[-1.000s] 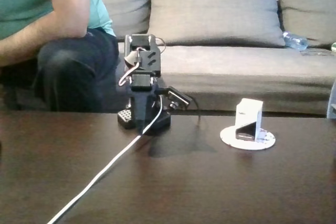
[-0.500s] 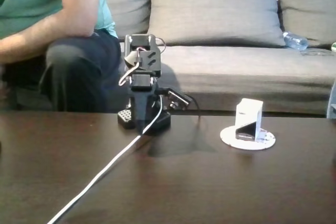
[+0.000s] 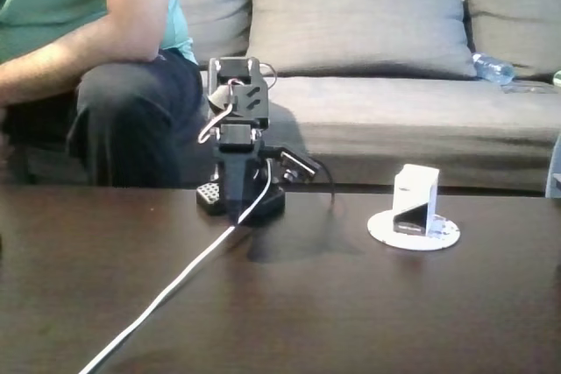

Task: Grasp a servo box and put it on the zirlivani.

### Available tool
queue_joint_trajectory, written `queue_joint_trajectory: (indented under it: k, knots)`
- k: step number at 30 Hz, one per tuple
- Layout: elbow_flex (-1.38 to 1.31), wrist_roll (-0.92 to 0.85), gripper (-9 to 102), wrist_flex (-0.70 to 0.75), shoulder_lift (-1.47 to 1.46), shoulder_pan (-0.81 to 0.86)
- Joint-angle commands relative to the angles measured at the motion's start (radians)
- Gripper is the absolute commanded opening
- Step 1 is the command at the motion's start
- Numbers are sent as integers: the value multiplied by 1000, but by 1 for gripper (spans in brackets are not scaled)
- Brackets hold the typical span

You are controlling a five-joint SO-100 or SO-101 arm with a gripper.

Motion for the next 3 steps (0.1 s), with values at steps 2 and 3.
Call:
queue_joint_trajectory:
  k: [2, 3]
  knots:
    - [-6, -12, 0, 43, -8, 2]
    - [-6, -12, 0, 43, -8, 2]
